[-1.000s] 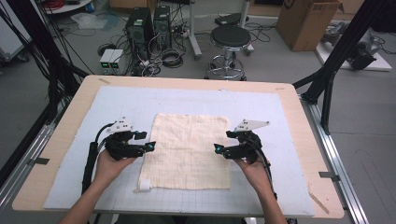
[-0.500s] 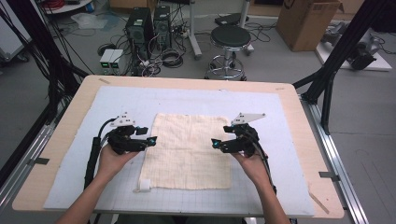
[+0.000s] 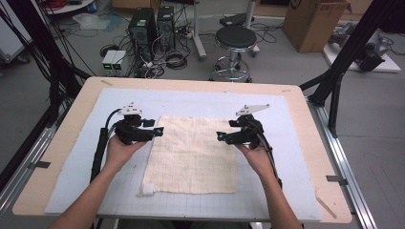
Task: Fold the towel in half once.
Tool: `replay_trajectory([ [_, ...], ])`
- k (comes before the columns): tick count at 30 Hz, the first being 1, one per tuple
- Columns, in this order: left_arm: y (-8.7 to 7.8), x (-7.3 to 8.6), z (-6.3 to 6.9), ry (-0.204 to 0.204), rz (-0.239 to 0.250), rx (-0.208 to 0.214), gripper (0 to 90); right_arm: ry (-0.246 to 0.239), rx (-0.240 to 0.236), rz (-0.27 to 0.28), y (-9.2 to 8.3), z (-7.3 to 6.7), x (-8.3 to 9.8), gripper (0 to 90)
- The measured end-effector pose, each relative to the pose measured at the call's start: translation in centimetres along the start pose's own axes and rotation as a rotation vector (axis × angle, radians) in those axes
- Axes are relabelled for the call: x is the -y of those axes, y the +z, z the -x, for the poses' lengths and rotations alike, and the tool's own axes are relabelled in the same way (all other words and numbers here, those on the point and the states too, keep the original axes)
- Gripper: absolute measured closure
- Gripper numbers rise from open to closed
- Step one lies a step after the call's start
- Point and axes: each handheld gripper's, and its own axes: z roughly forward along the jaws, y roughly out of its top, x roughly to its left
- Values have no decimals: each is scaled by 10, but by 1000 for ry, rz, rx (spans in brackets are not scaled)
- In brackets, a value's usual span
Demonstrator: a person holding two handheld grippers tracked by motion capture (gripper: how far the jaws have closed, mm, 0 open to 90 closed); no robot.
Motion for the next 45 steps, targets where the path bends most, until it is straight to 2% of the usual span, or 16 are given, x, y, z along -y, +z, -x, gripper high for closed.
replay_trajectory([
  [4,5,-5,-10,-46,17,-1,449,10,18,-26,6,9,-11,265],
  [7,8,-7,-16,-46,29,-26,480,22,33,-21,11,17,-18,270],
  [11,16,-12,-26,-60,6,-57,499,37,61,-22,20,25,-23,316],
  [19,41,-16,-44,-95,-41,-107,549,82,96,-73,38,49,-31,400],
  [21,47,-15,-45,-77,-47,-125,553,79,112,-97,43,54,-30,428],
  [23,53,-12,-46,-88,-50,-118,555,91,119,-118,48,59,-27,459],
  [26,60,-8,-47,-86,-81,-128,560,131,123,-141,54,67,-20,500],
  [29,66,-4,-50,-117,-85,-141,569,171,131,-164,57,73,-14,538],
  [31,68,-3,-52,-136,-88,-189,573,182,141,-166,58,78,-11,549],
  [34,72,-1,-53,-154,-92,-211,585,205,146,-193,60,81,-7,565],
  [40,83,7,-58,-188,-135,-214,587,239,158,-234,69,84,1,573],
  [42,83,7,-57,-187,-132,-222,589,242,171,-231,70,85,2,595],
  [45,84,6,-55,-187,-131,-245,621,275,186,-221,69,85,3,647],
])
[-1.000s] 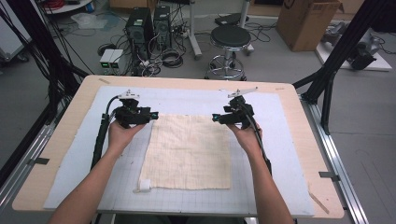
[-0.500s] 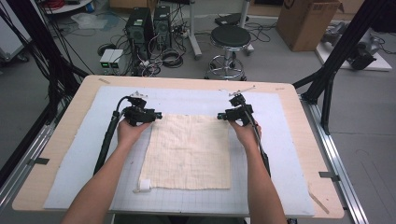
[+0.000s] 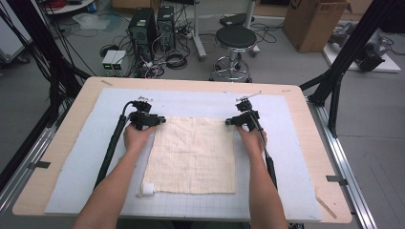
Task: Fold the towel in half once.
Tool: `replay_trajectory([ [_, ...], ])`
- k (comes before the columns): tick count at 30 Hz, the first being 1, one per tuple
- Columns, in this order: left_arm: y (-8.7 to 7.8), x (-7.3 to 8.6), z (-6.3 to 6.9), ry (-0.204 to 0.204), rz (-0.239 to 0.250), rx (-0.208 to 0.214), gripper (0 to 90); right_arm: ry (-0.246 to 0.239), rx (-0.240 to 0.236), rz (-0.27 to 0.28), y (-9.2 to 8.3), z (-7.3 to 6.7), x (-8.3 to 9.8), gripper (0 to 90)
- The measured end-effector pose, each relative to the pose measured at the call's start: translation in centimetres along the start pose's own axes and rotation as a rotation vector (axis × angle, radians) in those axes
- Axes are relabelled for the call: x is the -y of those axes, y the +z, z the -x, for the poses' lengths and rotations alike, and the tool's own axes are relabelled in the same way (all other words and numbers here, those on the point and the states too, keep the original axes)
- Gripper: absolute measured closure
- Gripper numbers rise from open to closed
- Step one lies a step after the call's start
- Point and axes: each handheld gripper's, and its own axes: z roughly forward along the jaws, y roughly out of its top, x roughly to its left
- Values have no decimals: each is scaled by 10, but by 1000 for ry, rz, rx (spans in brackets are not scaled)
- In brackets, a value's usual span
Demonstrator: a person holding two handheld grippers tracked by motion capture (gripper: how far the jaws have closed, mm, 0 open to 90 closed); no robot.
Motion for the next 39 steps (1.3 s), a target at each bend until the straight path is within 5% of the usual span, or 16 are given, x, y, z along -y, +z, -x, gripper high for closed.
replay_trajectory([
  [6,1,1,5,46,-10,12,772,-31,9,-7,1,-7,1,793],
  [9,-1,0,2,25,-18,32,853,-8,-28,-10,0,-3,2,845],
  [22,-26,-9,-4,13,74,57,865,-55,-52,65,-20,-8,-5,857],
  [39,-60,2,6,74,138,97,865,-88,-135,149,-56,-18,7,857],
])
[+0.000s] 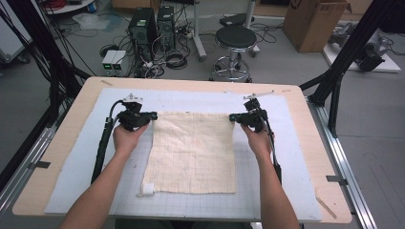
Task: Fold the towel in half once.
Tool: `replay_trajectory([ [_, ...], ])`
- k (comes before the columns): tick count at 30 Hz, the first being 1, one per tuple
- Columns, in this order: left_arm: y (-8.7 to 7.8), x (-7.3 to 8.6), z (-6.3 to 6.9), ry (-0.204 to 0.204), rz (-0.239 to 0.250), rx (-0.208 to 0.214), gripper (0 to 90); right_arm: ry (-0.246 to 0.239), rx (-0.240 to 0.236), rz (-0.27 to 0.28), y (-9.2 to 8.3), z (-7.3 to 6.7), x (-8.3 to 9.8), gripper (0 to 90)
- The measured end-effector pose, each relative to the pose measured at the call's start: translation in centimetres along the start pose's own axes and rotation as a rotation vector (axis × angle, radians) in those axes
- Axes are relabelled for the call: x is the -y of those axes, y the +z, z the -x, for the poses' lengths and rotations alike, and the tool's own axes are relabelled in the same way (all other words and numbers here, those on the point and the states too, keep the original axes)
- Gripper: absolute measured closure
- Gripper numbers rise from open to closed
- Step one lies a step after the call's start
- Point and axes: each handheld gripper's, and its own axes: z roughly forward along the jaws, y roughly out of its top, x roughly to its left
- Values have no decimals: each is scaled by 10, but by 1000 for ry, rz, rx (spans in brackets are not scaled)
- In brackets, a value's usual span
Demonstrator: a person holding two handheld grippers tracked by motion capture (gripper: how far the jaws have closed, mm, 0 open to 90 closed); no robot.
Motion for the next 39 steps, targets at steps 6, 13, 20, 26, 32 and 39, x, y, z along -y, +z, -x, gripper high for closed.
replay_trajectory([
  [6,-17,6,6,14,37,24,865,-25,-35,47,-14,-11,7,857],
  [13,-34,12,14,50,55,41,865,-32,-67,53,-25,-19,21,858],
  [20,-44,23,19,71,69,61,865,-64,-85,69,-35,-30,29,858],
  [26,-52,33,21,76,71,87,864,-67,-107,73,-41,-33,36,857],
  [32,-58,42,25,88,63,104,863,-86,-123,72,-44,-37,43,857],
  [39,-66,51,30,98,69,128,863,-110,-133,67,-50,-46,53,857],
])
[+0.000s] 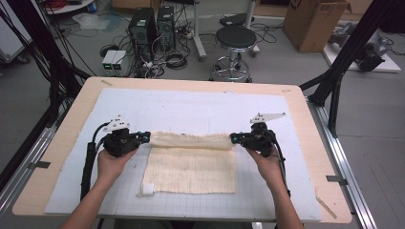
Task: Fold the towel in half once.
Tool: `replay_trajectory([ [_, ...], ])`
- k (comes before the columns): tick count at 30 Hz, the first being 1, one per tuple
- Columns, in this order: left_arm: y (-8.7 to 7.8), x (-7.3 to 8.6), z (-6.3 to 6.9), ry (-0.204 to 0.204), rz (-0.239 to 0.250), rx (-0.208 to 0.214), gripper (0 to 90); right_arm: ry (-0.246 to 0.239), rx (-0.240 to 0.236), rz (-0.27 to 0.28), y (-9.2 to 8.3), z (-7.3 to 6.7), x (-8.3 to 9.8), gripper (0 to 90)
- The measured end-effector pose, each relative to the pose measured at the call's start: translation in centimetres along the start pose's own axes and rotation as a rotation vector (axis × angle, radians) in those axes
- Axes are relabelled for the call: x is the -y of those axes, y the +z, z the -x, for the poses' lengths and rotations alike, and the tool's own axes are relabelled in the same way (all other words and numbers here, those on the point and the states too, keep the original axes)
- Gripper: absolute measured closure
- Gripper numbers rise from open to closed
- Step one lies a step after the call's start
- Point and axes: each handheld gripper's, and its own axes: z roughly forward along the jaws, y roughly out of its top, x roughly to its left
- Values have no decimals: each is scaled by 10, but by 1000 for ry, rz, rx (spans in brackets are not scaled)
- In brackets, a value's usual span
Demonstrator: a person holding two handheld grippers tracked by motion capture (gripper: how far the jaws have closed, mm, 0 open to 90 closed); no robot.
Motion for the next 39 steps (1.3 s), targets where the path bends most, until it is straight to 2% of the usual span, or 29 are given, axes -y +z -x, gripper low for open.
replay_trajectory([
  [5,-5,7,8,37,-19,6,863,-20,-3,-10,-2,-6,7,857],
  [7,-9,9,10,32,-5,19,863,-18,-5,-20,-4,-8,11,857],
  [20,-23,33,21,50,-44,58,863,-54,-24,-46,-2,-23,31,857],
  [29,-29,41,27,75,-62,80,863,-64,-33,-50,-4,-30,41,856],
  [35,-33,46,31,58,-62,106,863,-68,-33,-47,-7,-34,45,856],
  [39,-34,49,34,68,-74,116,862,-69,-36,-51,-8,-35,49,855],
])
